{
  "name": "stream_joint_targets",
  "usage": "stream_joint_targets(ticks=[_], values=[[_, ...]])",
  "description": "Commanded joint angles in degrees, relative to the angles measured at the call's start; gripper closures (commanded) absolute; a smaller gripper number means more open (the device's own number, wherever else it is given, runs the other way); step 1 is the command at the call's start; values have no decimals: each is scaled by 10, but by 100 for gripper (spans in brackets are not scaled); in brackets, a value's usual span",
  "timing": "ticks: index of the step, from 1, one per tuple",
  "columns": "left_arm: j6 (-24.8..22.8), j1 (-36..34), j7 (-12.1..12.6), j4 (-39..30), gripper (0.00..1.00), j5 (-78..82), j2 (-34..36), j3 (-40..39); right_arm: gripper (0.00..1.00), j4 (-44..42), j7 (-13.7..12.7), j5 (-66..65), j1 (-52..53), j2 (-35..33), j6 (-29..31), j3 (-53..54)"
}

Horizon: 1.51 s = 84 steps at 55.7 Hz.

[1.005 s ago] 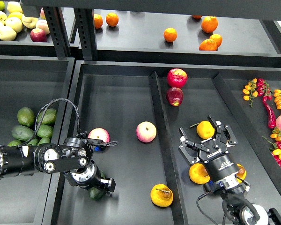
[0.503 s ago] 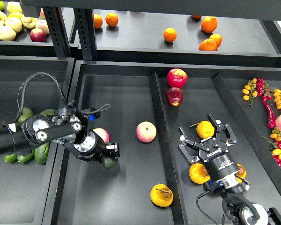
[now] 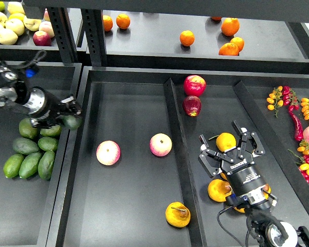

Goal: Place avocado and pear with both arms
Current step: 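Lift the avocado with the left gripper onto the avocado pile and release, then withdraw the open left gripper back over the middle bin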

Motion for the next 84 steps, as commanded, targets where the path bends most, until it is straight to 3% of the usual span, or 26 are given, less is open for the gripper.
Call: stream_joint_targets(ticks=[1,13,45,80,84], values=[[0,44,0,-1,66,-1,28,0,0,0,0,0,0,0,0,-1],[0,116,0,-1,64,21,25,-10,0,-2,0,0,0,0,0,-7],[0,148,0,26,50,39,-4,-11,0,-4,-1,-1,0,0,0,-8],[0,144,0,28,4,40,-10,-12,0,-4,-4,-1,0,0,0,-10],[0,136,0,26,2,38,-11,-21,0,-4,-6,-1,0,0,0,-10]])
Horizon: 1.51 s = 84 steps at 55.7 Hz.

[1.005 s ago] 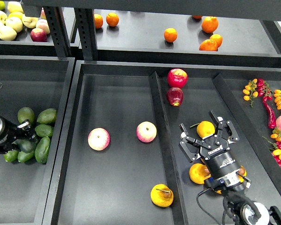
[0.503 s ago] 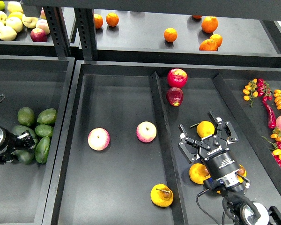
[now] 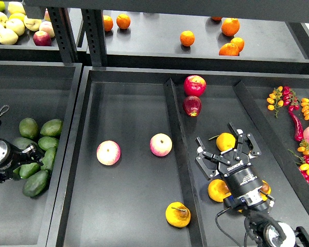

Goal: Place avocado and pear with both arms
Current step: 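Withdraw the open left gripper back over the middle bin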

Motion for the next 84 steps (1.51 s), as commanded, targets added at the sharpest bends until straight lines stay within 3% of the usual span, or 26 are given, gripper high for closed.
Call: stream_joint_targets(ticks=[1,12,23,25,46,58,67,74,77,84], values=[[0,-12,0,-3,2,-3,-1,-12,0,0,-1,0,0,0,0,0],[0,-29,0,5,1,-49,-1,-135,0,-1,-2,0,0,0,0,0],[0,-12,0,4,1,-196,-29,-270,0,-4,-2,-1,-1,0,0,0],[0,3,0,6,1,-230,-42,-326,0,-5,-3,-1,-1,0,-1,0],[0,156,0,-19,1,-331,-152,-629,0,-10,-37,-2,-18,0,0,-3],[0,287,0,-87,1,-334,-251,-777,0,-9,-73,-1,-27,0,1,-21],[0,374,0,-148,1,-334,-325,-840,0,-9,-76,0,-25,-72,1,-50],[0,434,0,-192,1,-334,-327,-869,0,-6,-87,2,-18,-148,1,-83],[0,459,0,-216,1,-334,-327,-864,0,-3,-117,1,-4,-210,7,-124],[0,468,0,-241,1,-335,-327,-864,0,-2,-117,2,42,-293,14,-184]])
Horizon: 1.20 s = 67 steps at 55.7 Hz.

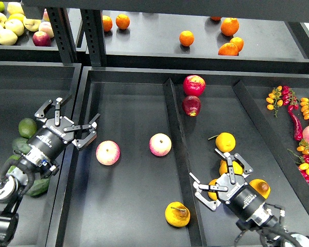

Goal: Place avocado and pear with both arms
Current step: 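Withdraw the open left gripper back over the middle bin, then reach the right gripper toward the yellow-orange pear near the robot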

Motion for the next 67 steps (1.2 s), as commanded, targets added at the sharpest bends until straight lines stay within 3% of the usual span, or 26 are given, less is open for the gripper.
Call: stream_joint_targets(ticks=[1,10,21,39,52,67], values=[[0,15,0,-29,1,-1,0,1,0,1,-5,0,49,-90,8,-64],[0,50,0,-71,0,-1,0,2,0,1,-5,0,152,-198,10,-171],[0,80,0,-89,0,-1,0,3,0,-12,-5,-10,236,-235,10,-256],[0,81,0,-98,1,0,0,5,0,-90,-5,-70,310,-173,10,-372],[0,81,0,-98,0,1,0,9,0,-136,-5,-107,311,-100,10,-402],[0,82,0,-98,0,1,0,17,0,-180,-5,-117,308,-63,10,-421]])
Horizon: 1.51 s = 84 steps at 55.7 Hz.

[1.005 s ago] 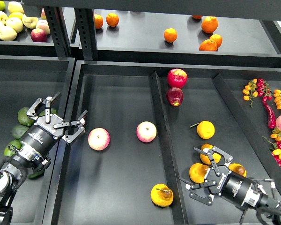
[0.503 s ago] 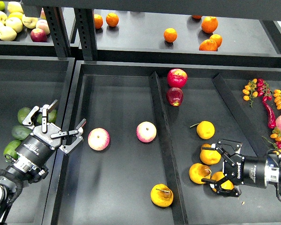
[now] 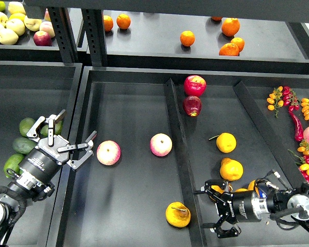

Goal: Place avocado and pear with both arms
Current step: 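Reach the right gripper toward the yellow-orange pear near the robot, then close the right gripper around the yellow-orange pear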

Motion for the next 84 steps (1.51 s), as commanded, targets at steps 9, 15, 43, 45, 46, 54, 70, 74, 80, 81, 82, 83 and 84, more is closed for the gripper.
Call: stream_joint_targets(ticks=[9,15,43,45,46,54,70,74,80,81,82,83,84], values=[[0,9,0,0,0,-1,0,7,1,-42,0,-4,1,42,0,-11],[0,19,0,0,0,0,0,8,1,-64,0,-15,2,60,-1,-12],[0,23,0,-1,0,1,0,14,19,-110,0,-26,7,102,0,-1],[0,23,0,-1,0,1,0,14,21,-112,0,-26,7,102,-1,-1],[0,23,0,-1,0,1,0,14,21,-113,0,-26,7,104,0,-1],[0,23,0,-2,0,1,0,14,29,-122,0,-26,6,110,-1,-1],[0,23,0,-1,0,2,0,14,52,-128,0,-26,3,118,0,-1],[0,23,0,-1,0,2,0,14,56,-129,0,-26,0,121,0,-1],[0,24,0,-1,1,2,0,14,64,-129,0,-26,0,122,0,-1],[0,23,0,-1,0,2,0,14,65,-128,0,-27,0,122,0,-1],[0,24,0,-1,0,2,0,14,65,-129,0,-27,0,122,0,-1],[0,24,0,-1,0,2,0,14,66,-129,0,-27,0,123,0,-1],[0,24,0,0,0,2,0,14,66,-129,0,-27,0,123,0,-1]])
